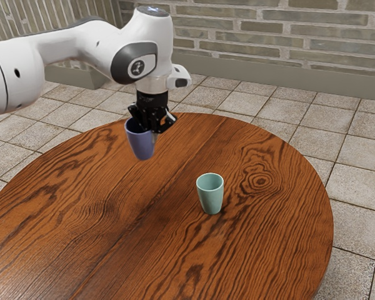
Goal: Place the left cup onto the right cup
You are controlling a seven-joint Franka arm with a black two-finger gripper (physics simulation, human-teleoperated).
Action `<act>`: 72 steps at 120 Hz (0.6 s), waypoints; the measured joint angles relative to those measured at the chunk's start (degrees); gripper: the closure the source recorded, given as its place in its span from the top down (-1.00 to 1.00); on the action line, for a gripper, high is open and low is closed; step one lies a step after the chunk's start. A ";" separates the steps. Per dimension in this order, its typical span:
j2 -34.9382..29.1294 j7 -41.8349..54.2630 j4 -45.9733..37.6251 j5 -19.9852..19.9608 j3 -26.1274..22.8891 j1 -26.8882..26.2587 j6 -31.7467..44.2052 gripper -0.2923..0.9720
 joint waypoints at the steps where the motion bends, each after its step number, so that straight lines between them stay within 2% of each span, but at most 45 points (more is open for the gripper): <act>1: 0.11 -0.12 0.18 -0.01 -0.10 0.03 -0.04 -0.70; 72: 5.32 -8.43 6.88 -0.27 -7.77 0.24 -0.50 -0.70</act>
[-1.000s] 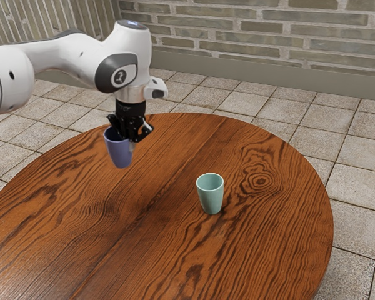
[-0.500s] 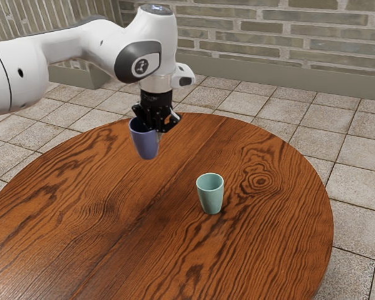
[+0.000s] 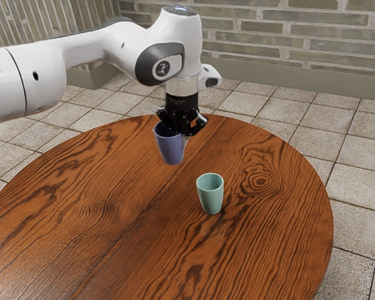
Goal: Place the left cup onto the right cup
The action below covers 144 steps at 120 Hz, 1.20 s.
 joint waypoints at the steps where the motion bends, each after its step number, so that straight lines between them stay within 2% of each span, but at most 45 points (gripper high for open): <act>1: 0.13 -0.14 0.11 0.00 -0.12 0.01 0.02 -0.70; 49: 2.60 -6.46 3.36 0.06 -4.24 -0.11 -0.09 -0.69; 144: 11.83 -13.23 11.40 0.38 -4.08 -0.71 0.76 -0.69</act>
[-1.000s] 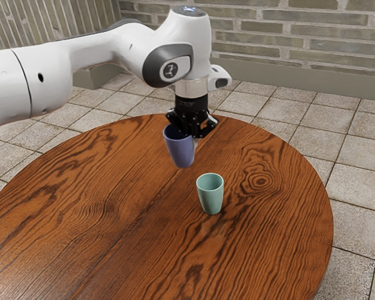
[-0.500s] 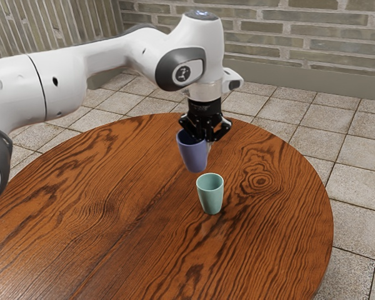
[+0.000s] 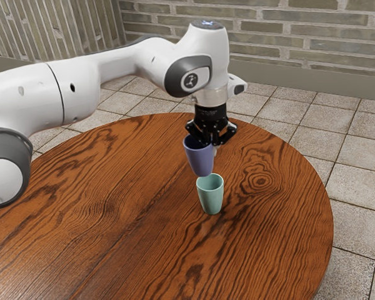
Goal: Place the left cup onto the right cup
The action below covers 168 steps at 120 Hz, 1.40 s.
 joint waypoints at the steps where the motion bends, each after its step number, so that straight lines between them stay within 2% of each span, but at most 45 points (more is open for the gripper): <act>1: 0.09 -0.03 0.09 0.00 0.01 0.00 0.02 -0.69; 98: 3.31 -0.47 1.42 0.05 0.35 -0.49 3.32 -0.70; 168: 5.33 -0.29 3.39 -0.04 0.35 -0.54 1.34 -0.69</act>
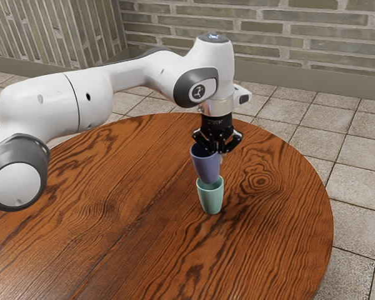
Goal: Place the left cup onto the right cup
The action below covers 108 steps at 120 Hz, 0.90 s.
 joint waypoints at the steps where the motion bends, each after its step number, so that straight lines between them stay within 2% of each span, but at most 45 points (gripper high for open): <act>1: 0.01 0.00 -0.01 -0.01 0.00 0.00 -0.02 -0.70; 108: 1.85 0.04 -0.03 -0.06 0.09 0.17 1.28 -0.70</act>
